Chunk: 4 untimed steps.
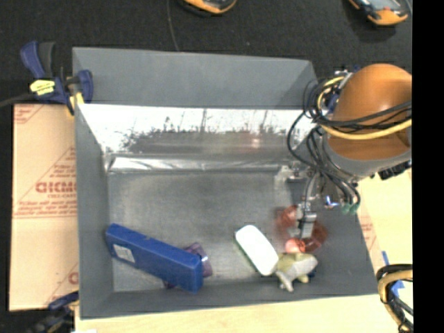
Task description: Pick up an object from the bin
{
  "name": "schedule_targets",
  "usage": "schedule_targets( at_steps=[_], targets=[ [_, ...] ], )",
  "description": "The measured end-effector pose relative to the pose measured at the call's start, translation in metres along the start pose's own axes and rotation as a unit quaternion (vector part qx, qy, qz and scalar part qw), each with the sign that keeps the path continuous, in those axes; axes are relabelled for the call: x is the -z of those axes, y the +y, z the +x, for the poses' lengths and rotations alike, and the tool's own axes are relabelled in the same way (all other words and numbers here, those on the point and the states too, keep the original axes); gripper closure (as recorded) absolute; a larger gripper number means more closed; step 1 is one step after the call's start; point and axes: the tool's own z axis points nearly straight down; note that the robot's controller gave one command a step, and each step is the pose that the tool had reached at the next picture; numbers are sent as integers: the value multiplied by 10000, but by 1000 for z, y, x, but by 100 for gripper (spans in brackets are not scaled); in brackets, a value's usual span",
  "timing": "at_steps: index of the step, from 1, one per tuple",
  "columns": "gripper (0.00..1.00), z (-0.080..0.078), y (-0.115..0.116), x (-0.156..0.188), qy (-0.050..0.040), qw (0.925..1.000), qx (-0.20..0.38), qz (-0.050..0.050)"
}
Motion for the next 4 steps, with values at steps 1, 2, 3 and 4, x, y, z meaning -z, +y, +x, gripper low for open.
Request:
schedule_targets(
  at_steps=[1, 2, 3, 4],
  targets=[
    [0, -2, 0, 3, -37, 10000, 9, 6],
    [0, 8, -22, -22, -68, 9971, 752, 7],
    [0, 24, -66, -61, -51, 9949, 1007, 10],
    [0, 22, -92, -110, -59, 9957, 929, 15]
  ],
)
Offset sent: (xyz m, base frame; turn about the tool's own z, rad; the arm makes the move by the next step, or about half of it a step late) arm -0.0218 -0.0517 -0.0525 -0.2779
